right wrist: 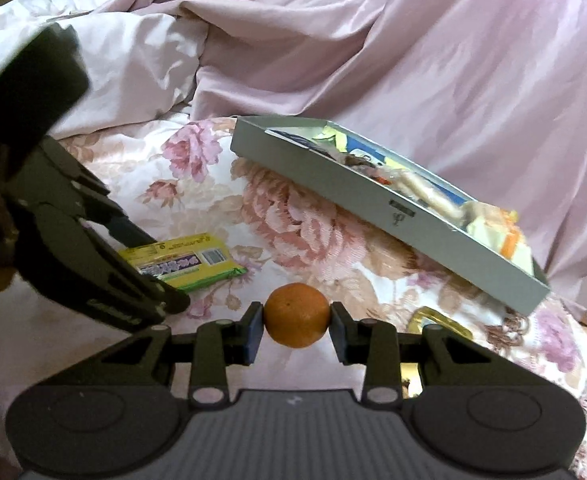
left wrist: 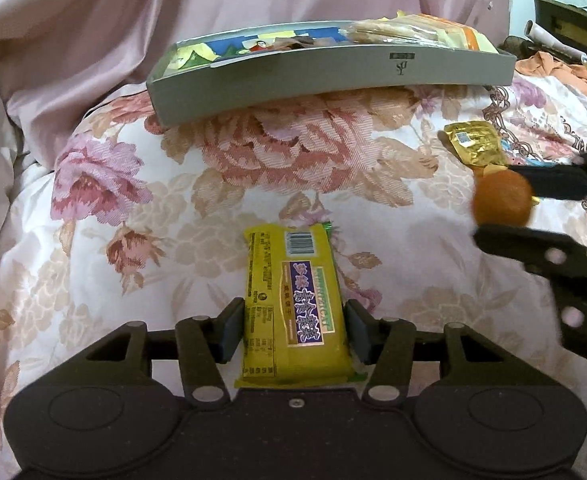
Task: Organize snacks
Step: 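Close the left gripper on the yellow candy bar while the right gripper grips the orange, then carry the yellow candy bar and orange into the grey tray and release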
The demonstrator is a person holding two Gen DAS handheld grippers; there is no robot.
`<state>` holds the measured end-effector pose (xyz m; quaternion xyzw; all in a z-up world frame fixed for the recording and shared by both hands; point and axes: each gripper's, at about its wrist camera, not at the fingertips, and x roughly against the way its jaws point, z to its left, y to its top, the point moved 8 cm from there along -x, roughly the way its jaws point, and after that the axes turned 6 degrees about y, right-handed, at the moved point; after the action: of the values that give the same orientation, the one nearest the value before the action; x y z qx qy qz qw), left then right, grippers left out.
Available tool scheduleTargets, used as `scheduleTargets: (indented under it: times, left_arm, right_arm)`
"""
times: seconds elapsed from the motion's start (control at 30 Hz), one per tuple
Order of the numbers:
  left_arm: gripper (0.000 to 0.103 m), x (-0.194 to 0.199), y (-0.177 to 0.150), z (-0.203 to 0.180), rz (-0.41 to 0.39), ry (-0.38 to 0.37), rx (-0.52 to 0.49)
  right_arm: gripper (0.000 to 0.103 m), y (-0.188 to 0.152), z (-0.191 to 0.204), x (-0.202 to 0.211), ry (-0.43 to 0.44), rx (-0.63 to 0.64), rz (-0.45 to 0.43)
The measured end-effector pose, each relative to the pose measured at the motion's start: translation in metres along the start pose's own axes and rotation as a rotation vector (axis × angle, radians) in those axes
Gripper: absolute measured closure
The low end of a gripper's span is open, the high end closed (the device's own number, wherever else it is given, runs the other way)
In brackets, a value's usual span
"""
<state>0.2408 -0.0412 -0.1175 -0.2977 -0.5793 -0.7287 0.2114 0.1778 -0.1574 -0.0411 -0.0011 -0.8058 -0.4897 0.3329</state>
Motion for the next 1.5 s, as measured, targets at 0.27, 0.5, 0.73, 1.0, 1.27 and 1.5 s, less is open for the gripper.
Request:
scheduleTargets:
  times: [0.27, 0.5, 0.73, 1.0, 1.27, 1.5]
  left_arm:
    - [0.053, 0.01, 0.0, 0.0, 0.011, 0.003, 0.073]
    - [0.054, 0.035, 0.003, -0.002, -0.023, 0.004, 0.136]
    - [0.054, 0.062, -0.002, -0.006, -0.057, 0.034, 0.134]
    - [0.054, 0.095, 0.021, 0.005, -0.144, -0.01, 0.251]
    - [0.054, 0.119, 0.082, 0.021, -0.306, 0.019, 0.292]
    - [0.054, 0.101, 0.135, 0.035, -0.37, 0.03, 0.318]
  right_arm:
    - [0.063, -0.012, 0.007, 0.021, -0.026, -0.01, 0.01]
    - [0.063, -0.004, 0.008, 0.028, -0.032, -0.007, -0.033]
    - [0.063, 0.0, 0.009, 0.033, -0.034, -0.001, -0.065]
    - [0.063, 0.008, 0.004, 0.041, -0.054, 0.0, -0.115]
    - [0.063, 0.03, -0.018, 0.037, -0.081, -0.026, -0.196]
    - [0.063, 0.062, -0.045, 0.02, -0.08, -0.084, -0.288]
